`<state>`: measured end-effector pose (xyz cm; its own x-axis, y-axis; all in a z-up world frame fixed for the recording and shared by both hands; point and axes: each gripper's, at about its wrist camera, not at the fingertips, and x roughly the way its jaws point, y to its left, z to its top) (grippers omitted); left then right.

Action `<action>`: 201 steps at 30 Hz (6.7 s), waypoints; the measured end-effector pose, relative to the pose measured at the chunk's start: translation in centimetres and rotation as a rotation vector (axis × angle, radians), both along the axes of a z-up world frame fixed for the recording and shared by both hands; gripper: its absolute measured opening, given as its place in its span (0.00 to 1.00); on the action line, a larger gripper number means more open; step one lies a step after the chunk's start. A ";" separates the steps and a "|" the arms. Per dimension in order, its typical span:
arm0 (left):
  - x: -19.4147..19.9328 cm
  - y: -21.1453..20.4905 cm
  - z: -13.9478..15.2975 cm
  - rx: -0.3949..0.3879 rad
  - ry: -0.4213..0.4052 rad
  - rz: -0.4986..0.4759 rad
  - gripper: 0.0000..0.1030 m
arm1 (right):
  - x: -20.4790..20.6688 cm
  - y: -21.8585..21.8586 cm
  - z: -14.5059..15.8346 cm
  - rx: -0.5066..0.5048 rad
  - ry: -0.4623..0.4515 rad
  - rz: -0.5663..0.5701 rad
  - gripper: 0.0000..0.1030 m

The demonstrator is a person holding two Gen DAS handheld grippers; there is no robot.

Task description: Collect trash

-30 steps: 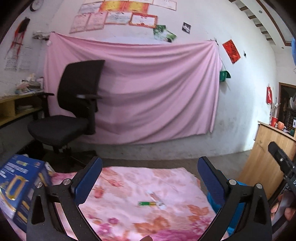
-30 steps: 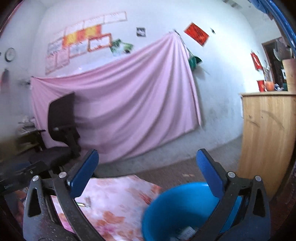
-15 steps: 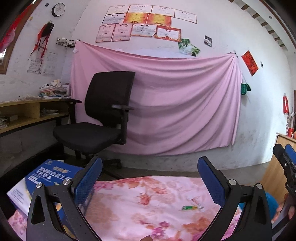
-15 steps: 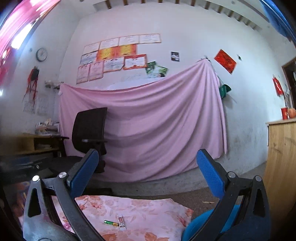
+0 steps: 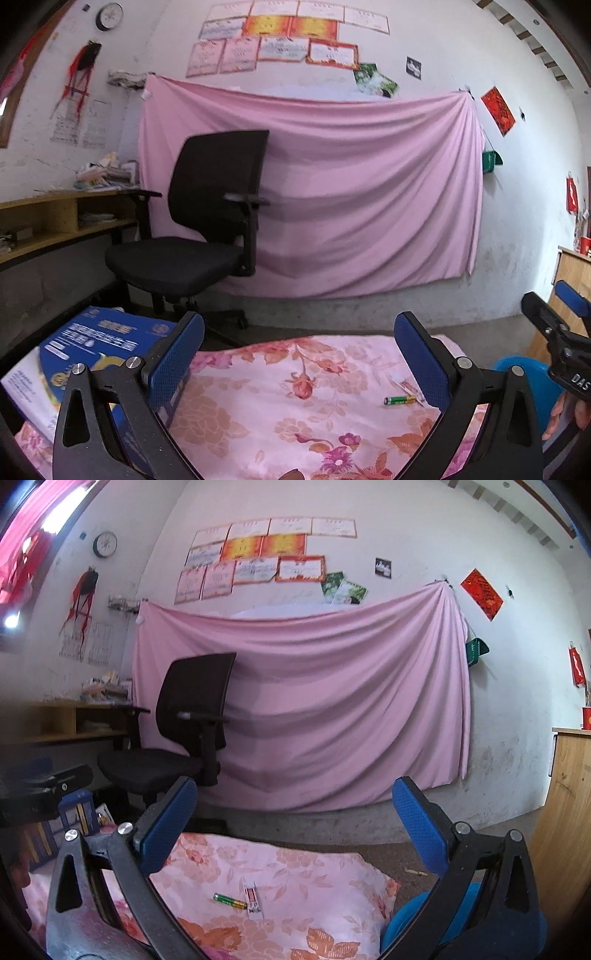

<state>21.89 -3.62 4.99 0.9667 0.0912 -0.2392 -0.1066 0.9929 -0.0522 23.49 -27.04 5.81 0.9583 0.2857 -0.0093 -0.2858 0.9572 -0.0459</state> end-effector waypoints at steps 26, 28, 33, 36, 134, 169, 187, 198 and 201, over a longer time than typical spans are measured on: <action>12.6 -1.9 -9.2 -0.042 0.619 -0.206 0.42 | 12.1 2.7 -9.2 -0.143 0.823 0.169 0.62; 13.2 -1.9 -9.8 -0.050 0.652 -0.210 0.36 | 12.4 3.8 -9.8 -0.192 0.859 0.201 0.60; 13.8 -1.9 -9.9 -0.069 0.655 -0.242 0.36 | 13.0 5.4 -10.8 -0.254 0.900 0.218 0.57; 14.1 -2.4 -10.0 -0.067 0.659 -0.276 0.36 | 13.2 5.3 -10.9 -0.246 0.906 0.219 0.48; 9.1 -31.1 -2.0 -0.034 0.410 -0.687 0.36 | 0.9 -23.4 -5.7 0.234 0.597 -0.350 0.43; 10.5 -29.7 -4.2 -0.011 0.528 -0.652 0.48 | 2.9 -23.9 -8.2 0.202 0.759 -0.343 0.56; 7.3 -22.8 -2.5 -0.057 0.409 -0.515 0.95 | 2.6 -21.6 -7.0 0.192 0.735 -0.315 0.94; 3.9 -17.6 -1.2 -0.068 0.318 -0.415 0.98 | 0.7 -18.2 -5.2 0.162 0.685 -0.268 1.00; 2.9 -16.4 -0.8 -0.057 0.290 -0.391 0.98 | 0.1 -17.0 -4.6 0.152 0.660 -0.251 1.00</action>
